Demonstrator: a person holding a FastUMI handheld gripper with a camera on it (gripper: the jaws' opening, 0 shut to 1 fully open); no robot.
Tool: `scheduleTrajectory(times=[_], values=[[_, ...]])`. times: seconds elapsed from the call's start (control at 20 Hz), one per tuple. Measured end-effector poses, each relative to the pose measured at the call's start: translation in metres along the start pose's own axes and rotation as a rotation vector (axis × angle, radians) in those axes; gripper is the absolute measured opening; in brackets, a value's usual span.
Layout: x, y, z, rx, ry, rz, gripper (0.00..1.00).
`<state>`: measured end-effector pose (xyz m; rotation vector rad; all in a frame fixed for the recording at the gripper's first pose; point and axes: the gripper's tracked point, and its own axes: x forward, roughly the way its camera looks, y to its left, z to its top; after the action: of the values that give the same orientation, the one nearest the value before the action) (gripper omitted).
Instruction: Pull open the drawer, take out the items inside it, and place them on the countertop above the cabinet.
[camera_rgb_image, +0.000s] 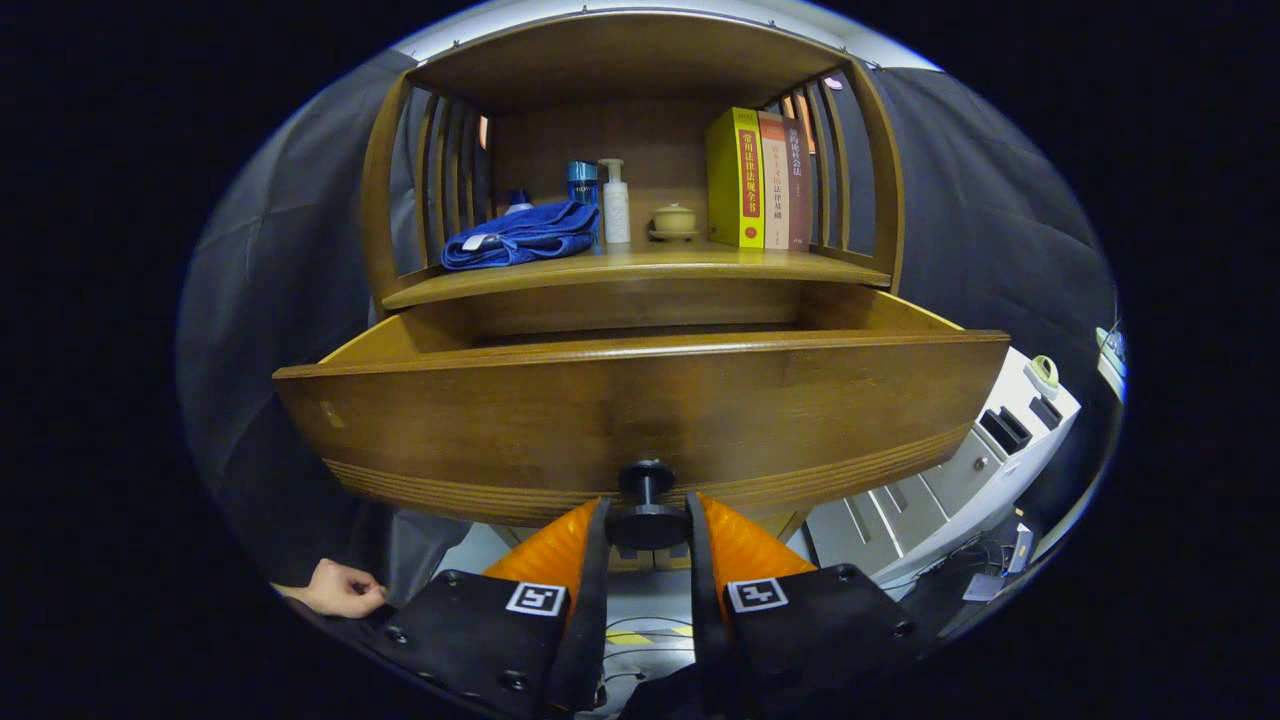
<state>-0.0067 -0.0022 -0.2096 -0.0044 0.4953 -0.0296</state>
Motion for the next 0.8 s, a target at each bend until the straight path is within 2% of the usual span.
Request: scheduleTrajectory(times=[0.35,0.8], values=[[-0.012,0.001,-0.023,0.008,0.046,0.004,0.45],[-0.016,-0.002,-0.025,-0.002,0.022,0.002,0.46]])
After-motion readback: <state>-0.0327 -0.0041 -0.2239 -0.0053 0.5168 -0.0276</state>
